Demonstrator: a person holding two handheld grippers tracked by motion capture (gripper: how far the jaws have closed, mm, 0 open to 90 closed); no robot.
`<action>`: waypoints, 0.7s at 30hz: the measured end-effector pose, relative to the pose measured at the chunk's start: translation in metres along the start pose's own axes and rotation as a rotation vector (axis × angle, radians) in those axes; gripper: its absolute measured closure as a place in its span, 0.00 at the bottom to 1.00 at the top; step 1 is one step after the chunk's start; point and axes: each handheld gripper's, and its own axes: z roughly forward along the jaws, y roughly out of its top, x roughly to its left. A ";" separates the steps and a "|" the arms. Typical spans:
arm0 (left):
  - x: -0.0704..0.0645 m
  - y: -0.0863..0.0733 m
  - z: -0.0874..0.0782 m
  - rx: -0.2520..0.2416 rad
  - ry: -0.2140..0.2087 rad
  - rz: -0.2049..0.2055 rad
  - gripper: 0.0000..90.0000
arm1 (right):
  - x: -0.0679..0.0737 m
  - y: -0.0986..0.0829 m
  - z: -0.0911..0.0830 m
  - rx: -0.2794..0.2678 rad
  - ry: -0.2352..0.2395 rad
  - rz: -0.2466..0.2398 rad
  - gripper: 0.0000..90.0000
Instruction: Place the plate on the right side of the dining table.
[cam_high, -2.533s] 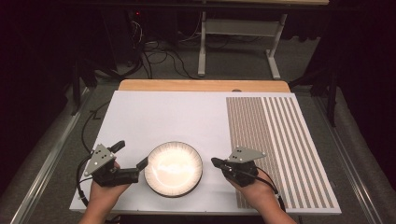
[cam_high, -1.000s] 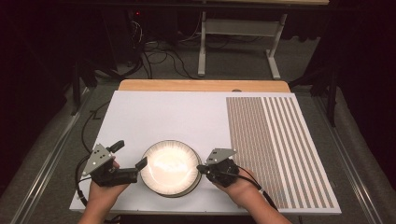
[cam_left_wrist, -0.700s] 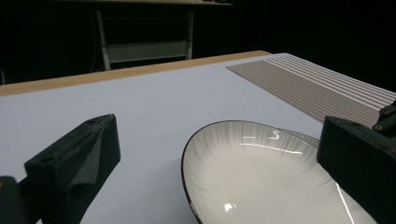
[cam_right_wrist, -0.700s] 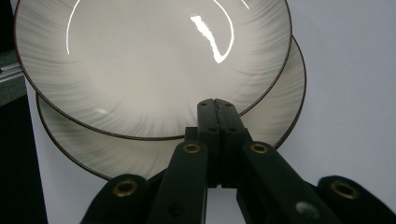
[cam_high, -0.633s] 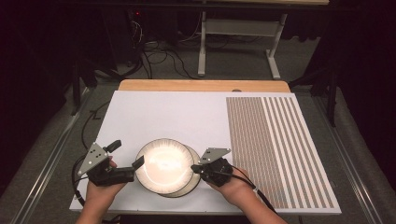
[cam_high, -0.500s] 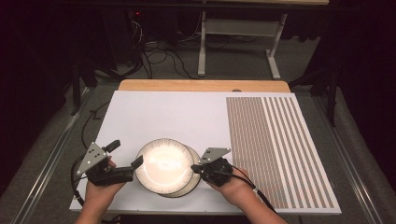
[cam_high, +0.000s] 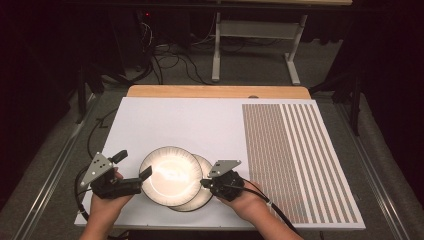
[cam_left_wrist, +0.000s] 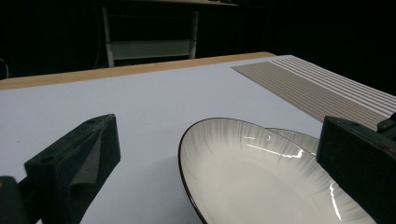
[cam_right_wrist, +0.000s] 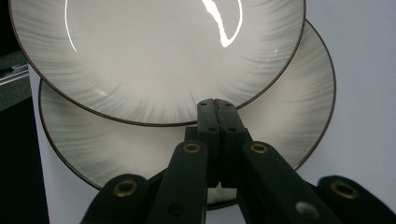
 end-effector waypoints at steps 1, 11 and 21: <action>0.000 0.000 0.000 0.000 0.000 0.000 0.01 | 0.000 0.000 0.000 0.000 0.000 0.000 1.00; 0.007 -0.002 0.001 0.046 0.012 -0.031 0.01 | 0.004 0.006 0.009 0.007 0.006 -0.009 1.00; 0.012 -0.010 0.015 0.221 -0.024 -0.091 0.01 | 0.007 0.010 0.015 0.012 0.012 -0.020 1.00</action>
